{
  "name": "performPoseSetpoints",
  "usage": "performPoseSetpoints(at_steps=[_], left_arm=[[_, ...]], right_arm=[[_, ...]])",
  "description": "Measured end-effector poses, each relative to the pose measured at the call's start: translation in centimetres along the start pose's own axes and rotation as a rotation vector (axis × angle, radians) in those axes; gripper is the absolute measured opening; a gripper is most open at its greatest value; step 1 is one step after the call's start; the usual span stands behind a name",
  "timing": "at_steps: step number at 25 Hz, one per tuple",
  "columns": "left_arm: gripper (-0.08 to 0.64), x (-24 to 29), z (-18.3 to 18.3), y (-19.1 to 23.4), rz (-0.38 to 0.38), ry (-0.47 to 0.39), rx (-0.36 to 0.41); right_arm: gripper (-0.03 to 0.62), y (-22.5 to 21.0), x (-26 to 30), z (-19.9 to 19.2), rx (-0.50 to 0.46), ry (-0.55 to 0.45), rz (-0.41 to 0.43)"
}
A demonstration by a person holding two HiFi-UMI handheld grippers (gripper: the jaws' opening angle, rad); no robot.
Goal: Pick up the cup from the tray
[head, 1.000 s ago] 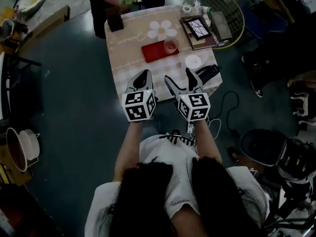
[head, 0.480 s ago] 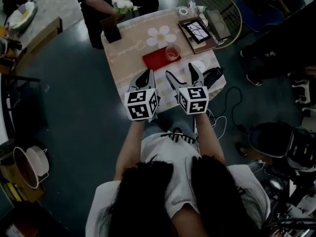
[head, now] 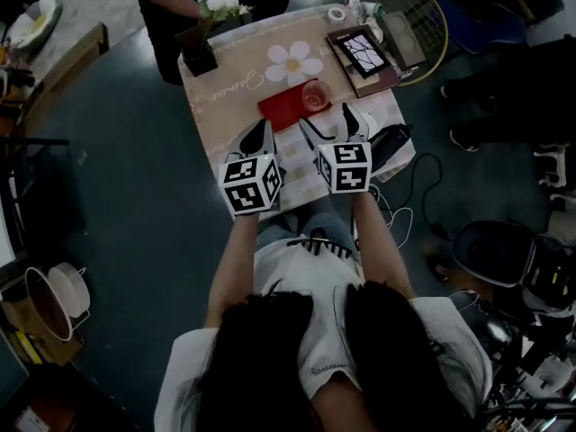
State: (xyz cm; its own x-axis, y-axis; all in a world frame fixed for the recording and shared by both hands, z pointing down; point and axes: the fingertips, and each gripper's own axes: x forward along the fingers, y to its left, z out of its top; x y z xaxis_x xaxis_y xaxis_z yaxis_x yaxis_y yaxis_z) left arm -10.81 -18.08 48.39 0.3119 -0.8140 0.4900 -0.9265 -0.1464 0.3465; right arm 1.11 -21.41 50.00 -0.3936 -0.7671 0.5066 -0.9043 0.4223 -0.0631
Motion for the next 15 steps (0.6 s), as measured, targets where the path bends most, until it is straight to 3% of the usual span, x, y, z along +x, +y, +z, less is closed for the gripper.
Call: performPoseSetpoints(at_steps=[15], left_arm=[[0.006, 5.5, 1.3, 1.3, 0.055, 0.053, -0.038]], right_arm=[[0.405, -2.7, 9.4, -4.0, -0.011, 0.220, 0.024]])
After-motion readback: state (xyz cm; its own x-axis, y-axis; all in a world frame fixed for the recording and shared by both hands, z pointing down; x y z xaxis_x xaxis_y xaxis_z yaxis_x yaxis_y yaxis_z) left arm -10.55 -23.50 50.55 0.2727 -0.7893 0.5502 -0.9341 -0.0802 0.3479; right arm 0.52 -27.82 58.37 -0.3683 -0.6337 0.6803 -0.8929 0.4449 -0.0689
